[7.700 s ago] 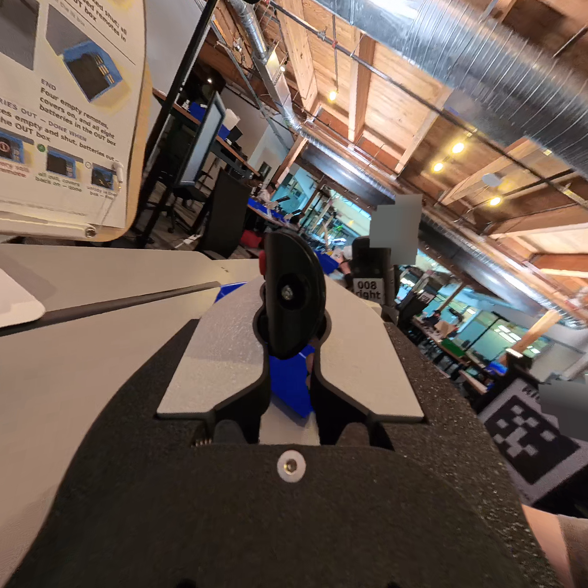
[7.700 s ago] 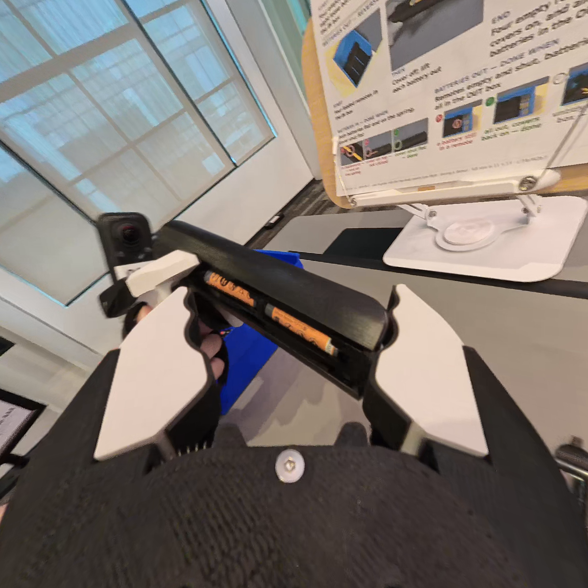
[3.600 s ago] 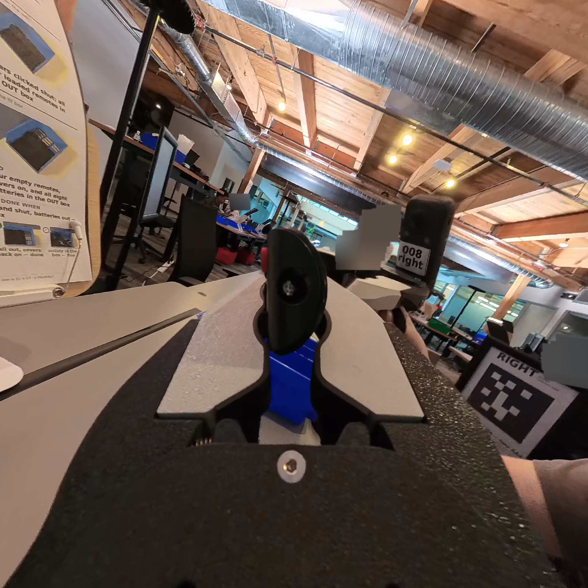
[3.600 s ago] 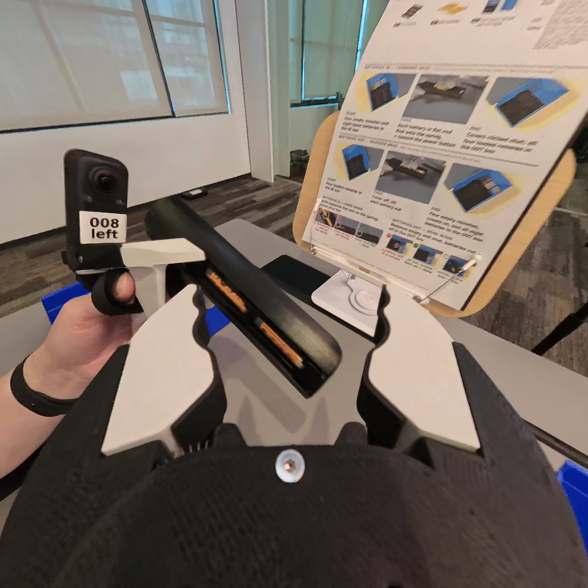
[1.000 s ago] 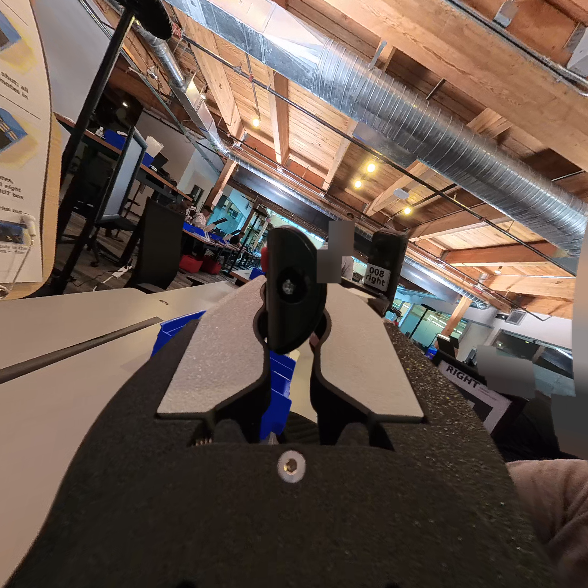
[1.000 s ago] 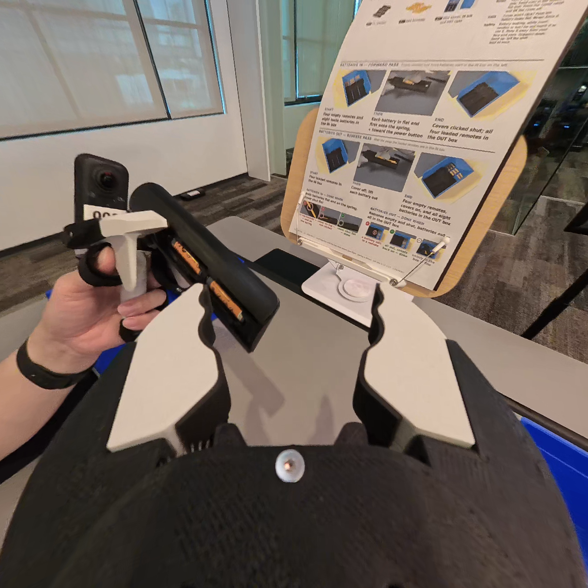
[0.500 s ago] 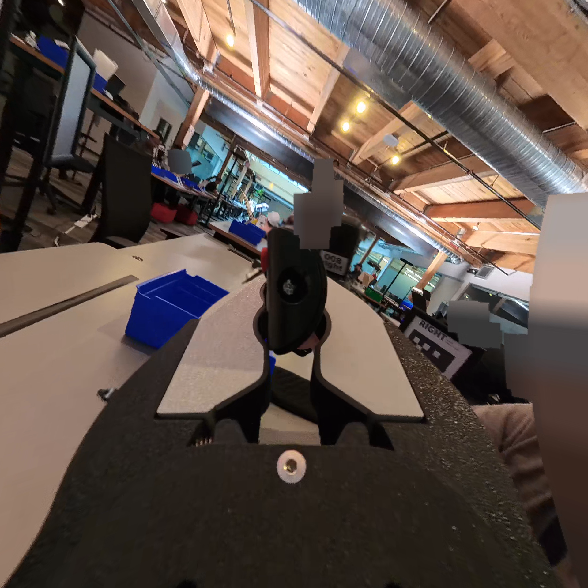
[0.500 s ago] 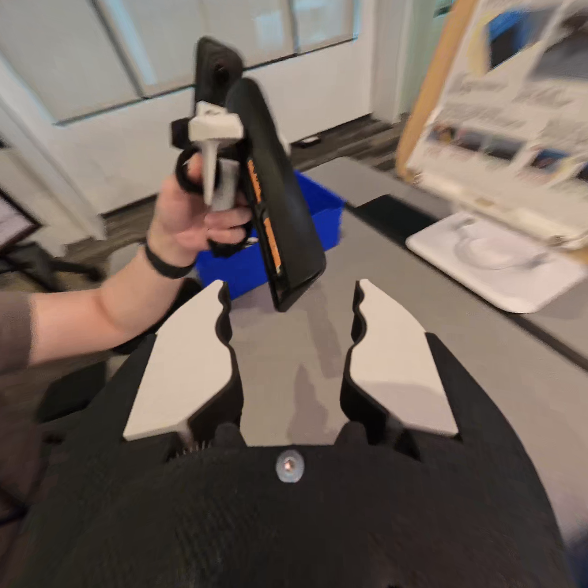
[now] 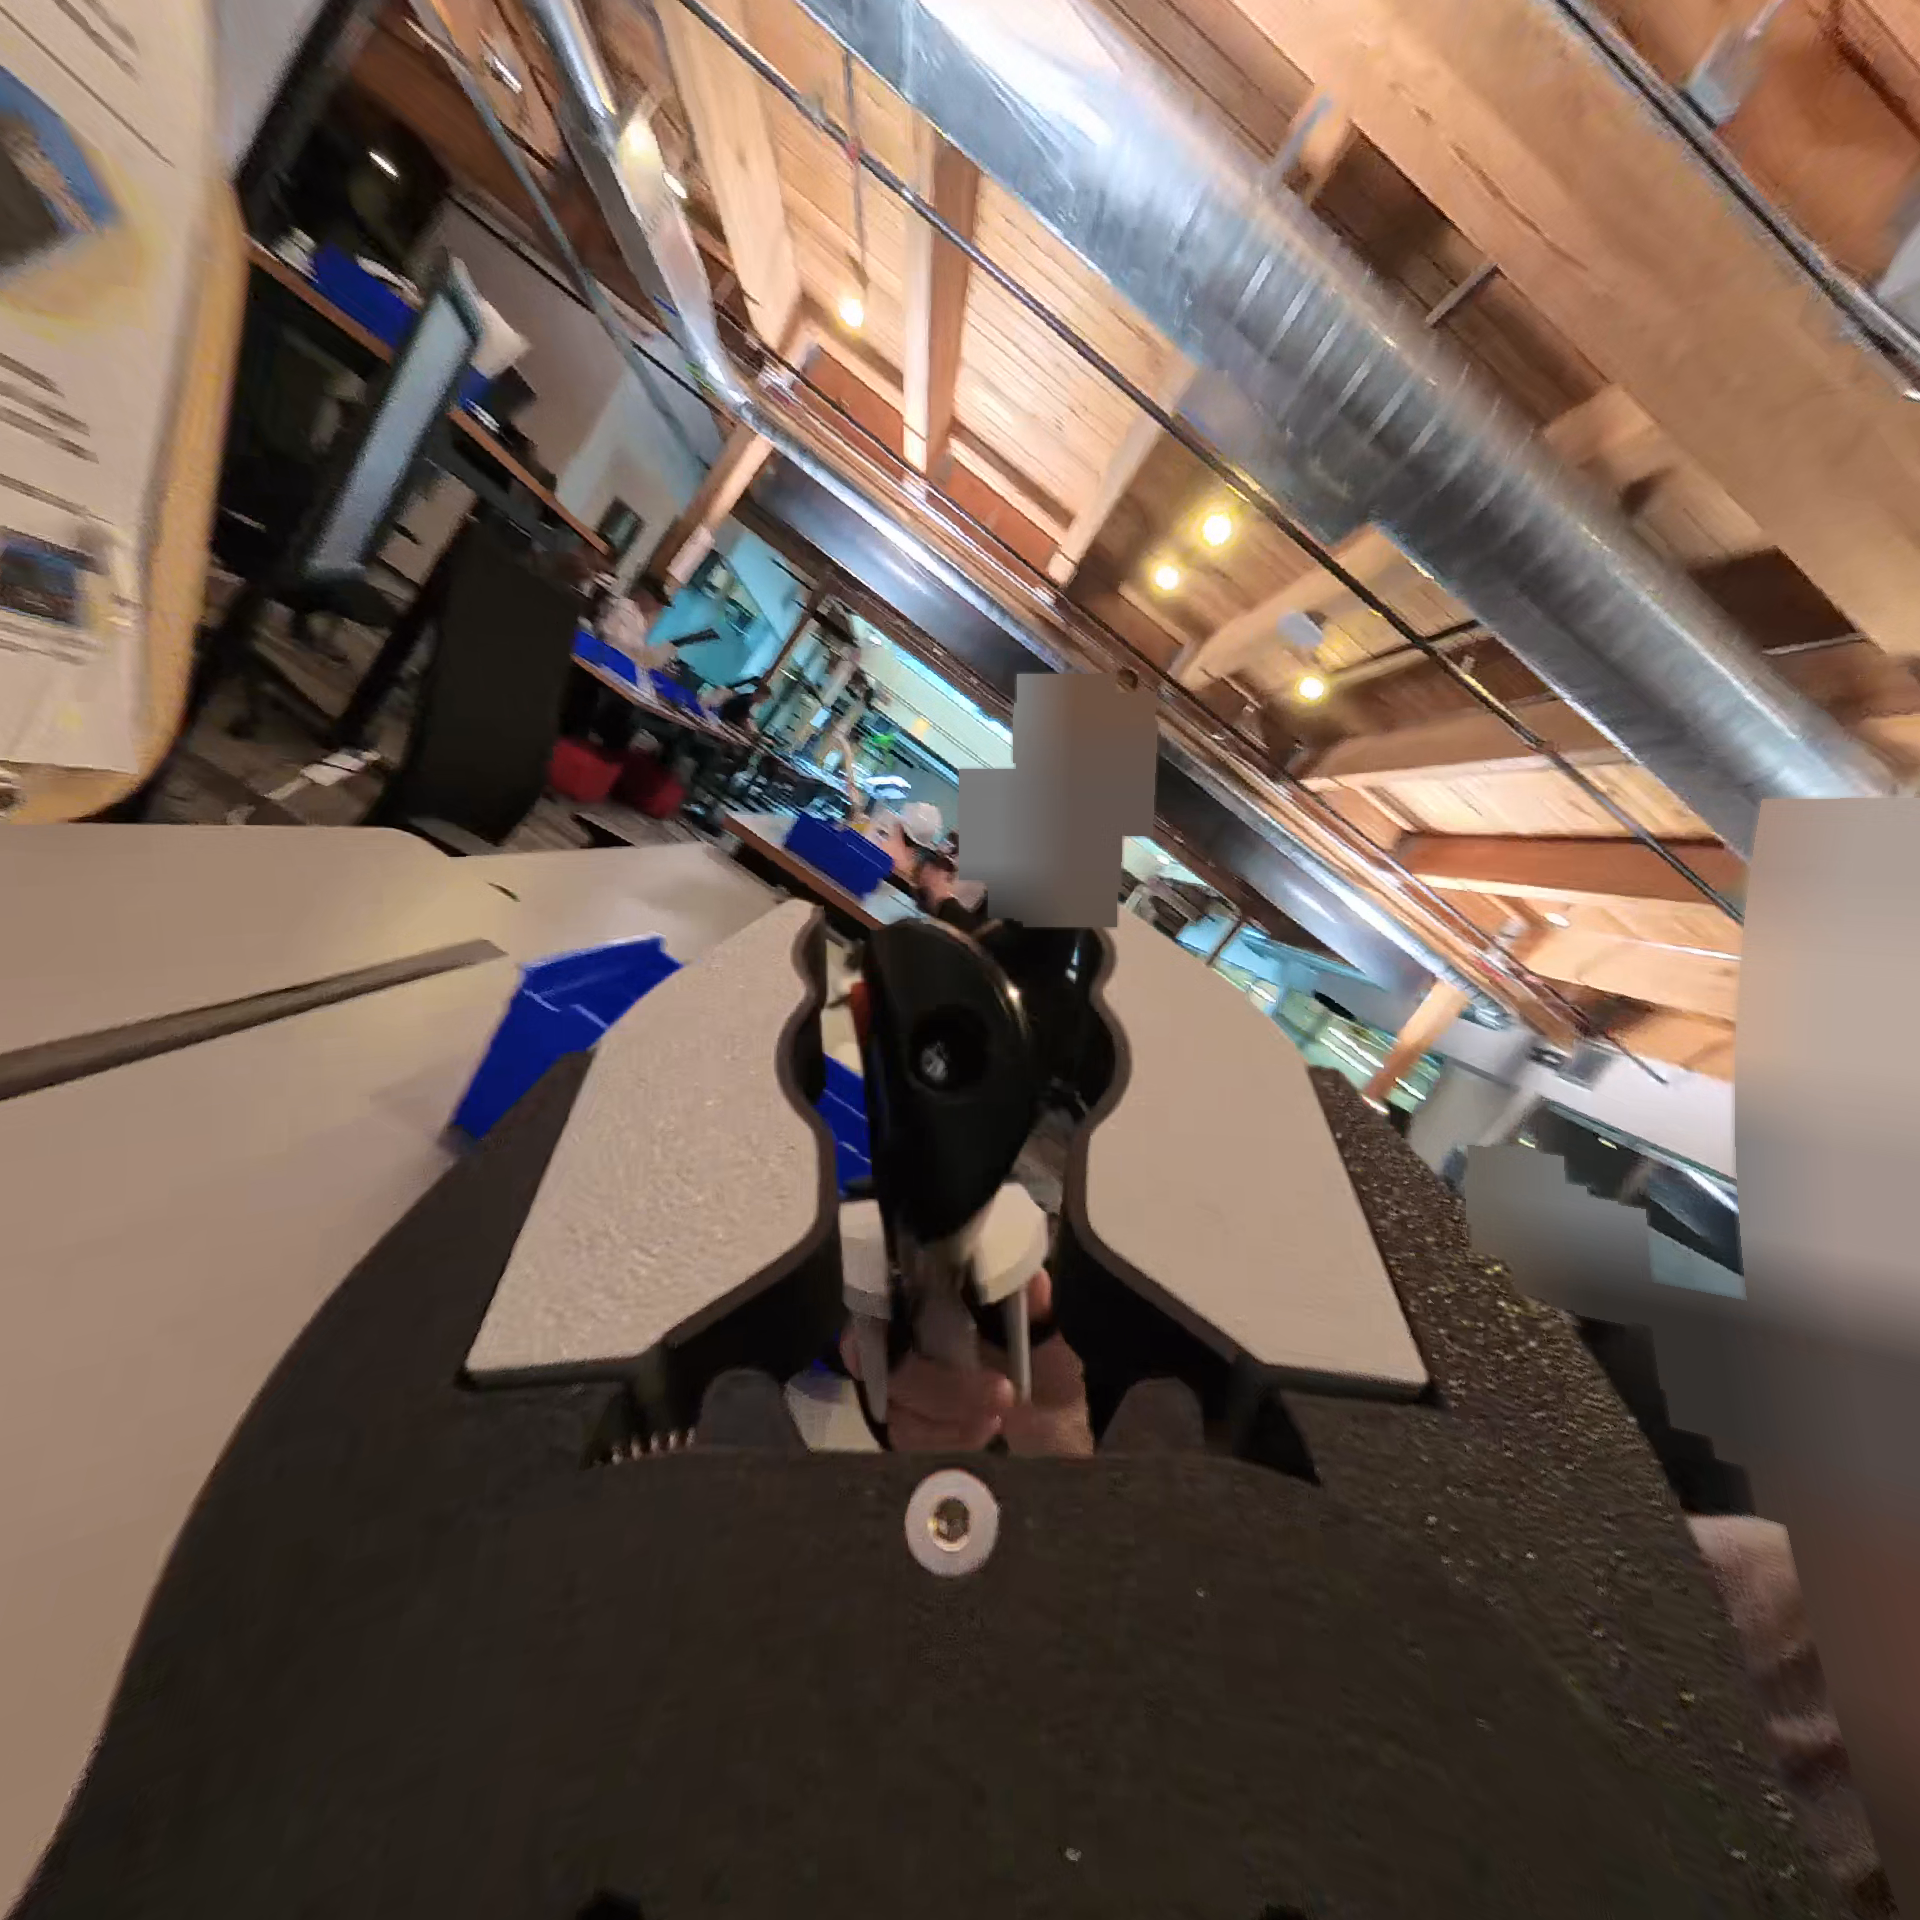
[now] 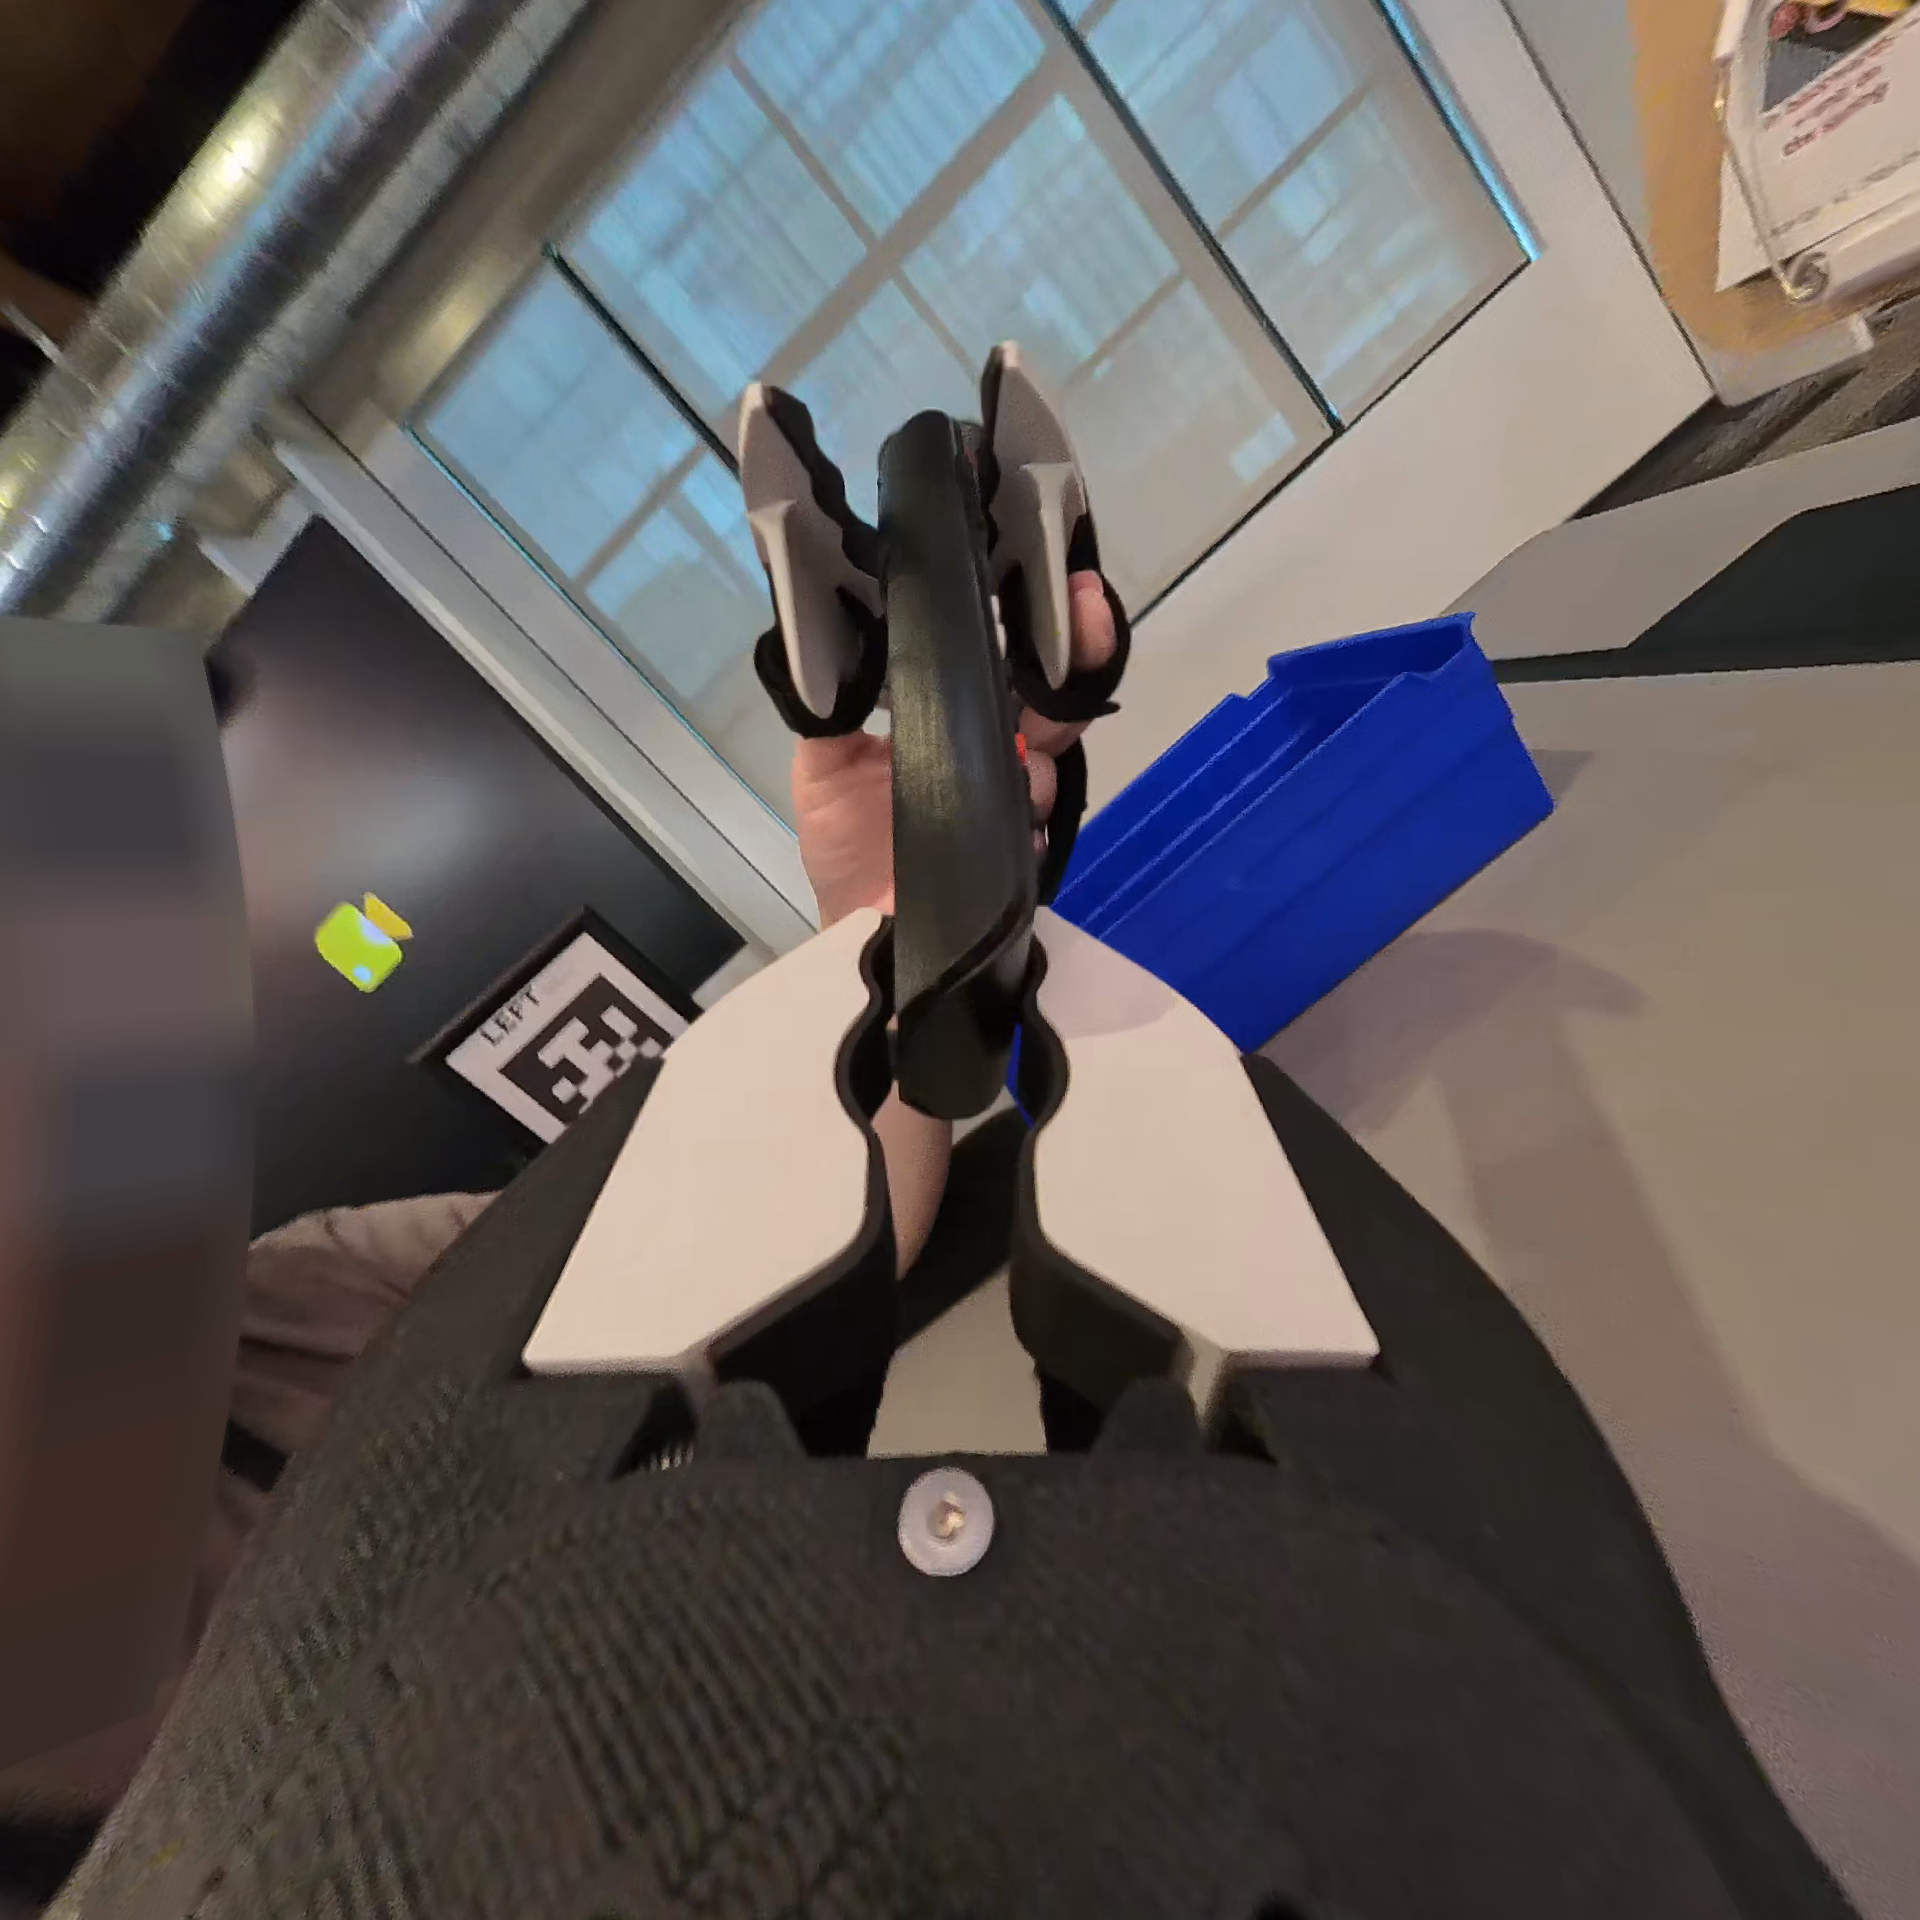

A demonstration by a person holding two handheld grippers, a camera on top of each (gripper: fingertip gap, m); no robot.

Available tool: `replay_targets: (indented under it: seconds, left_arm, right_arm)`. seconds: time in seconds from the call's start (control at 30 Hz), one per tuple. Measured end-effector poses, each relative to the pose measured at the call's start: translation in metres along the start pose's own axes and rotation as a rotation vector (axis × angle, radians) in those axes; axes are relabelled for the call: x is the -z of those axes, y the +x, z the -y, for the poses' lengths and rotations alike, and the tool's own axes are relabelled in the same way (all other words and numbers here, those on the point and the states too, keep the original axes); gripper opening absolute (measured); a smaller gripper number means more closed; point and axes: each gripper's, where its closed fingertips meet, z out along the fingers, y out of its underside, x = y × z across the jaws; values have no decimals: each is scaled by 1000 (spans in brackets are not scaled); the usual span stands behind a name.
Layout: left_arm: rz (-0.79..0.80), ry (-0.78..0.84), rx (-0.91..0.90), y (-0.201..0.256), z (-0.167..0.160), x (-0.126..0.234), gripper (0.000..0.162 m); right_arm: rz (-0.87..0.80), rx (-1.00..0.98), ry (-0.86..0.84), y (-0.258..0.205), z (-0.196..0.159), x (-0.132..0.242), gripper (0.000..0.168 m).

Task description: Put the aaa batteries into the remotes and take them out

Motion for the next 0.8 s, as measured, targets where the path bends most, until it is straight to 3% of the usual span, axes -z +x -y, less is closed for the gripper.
replay_targets:
  seconds: [0.1,0.27,0.43,0.5,0.8]
  left_arm:
    - [42,72,-32,-7,11,6,54]
    - [72,94,-28,-15,8,5,52]
    - [54,86,2,-18,-3,-1,44]
    - [30,95,-9,-14,-3,-1,27]
    - [28,155,-29,-9,8,5,27]
  right_arm:
    - [14,-55,81,8,2,-1,21]
    - [99,-128,227,5,15,1,21]
    - [46,-72,170,8,5,-8,21]
    - [38,-56,164,7,2,-10,21]
    - [84,-89,187,5,2,-19,21]
